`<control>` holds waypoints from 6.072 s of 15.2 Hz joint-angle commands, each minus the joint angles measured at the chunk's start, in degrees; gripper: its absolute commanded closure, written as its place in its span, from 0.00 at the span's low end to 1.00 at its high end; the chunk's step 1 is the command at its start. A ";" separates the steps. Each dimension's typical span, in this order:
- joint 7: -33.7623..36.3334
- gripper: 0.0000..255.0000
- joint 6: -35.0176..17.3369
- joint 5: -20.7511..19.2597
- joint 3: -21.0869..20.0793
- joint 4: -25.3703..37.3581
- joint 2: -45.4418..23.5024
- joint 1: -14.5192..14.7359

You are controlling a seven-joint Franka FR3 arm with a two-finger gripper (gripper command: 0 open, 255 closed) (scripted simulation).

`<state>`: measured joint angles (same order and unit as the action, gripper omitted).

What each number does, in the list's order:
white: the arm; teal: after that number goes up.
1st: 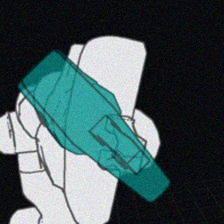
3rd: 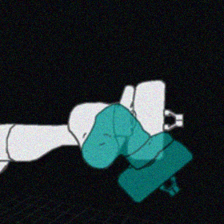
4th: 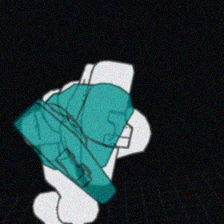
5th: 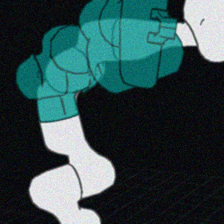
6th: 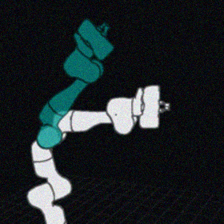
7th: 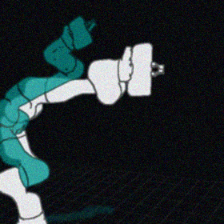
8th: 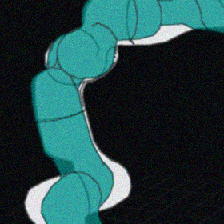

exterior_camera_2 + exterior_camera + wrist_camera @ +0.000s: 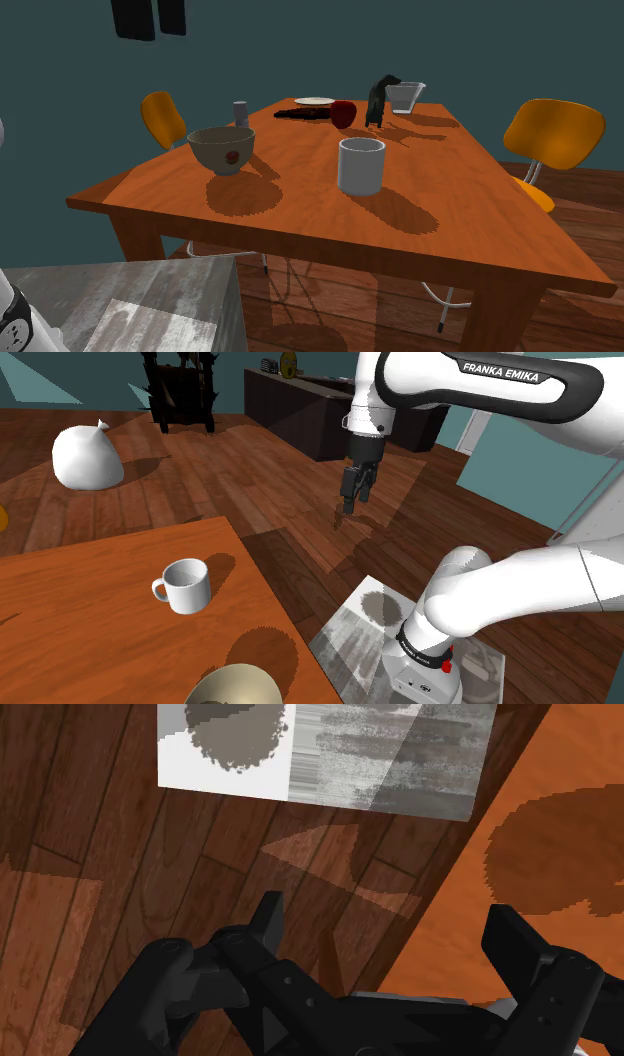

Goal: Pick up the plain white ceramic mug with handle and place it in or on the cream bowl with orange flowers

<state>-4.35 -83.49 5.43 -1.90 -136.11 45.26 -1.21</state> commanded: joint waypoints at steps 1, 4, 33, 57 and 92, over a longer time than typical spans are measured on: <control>0.00 0.00 0.00 0.00 0.00 0.00 0.00 0.00; 2.10 0.00 -4.77 1.59 -2.69 -0.07 -4.20 0.85; 26.53 0.00 -31.33 -9.72 -19.21 33.02 -62.28 8.82; 27.14 1.00 -36.57 -10.62 -18.86 29.65 -64.27 9.13; 26.50 1.00 -14.14 -7.31 -20.26 44.62 -56.27 8.96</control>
<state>21.78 -97.66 -2.22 -21.92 -90.66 -11.96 7.59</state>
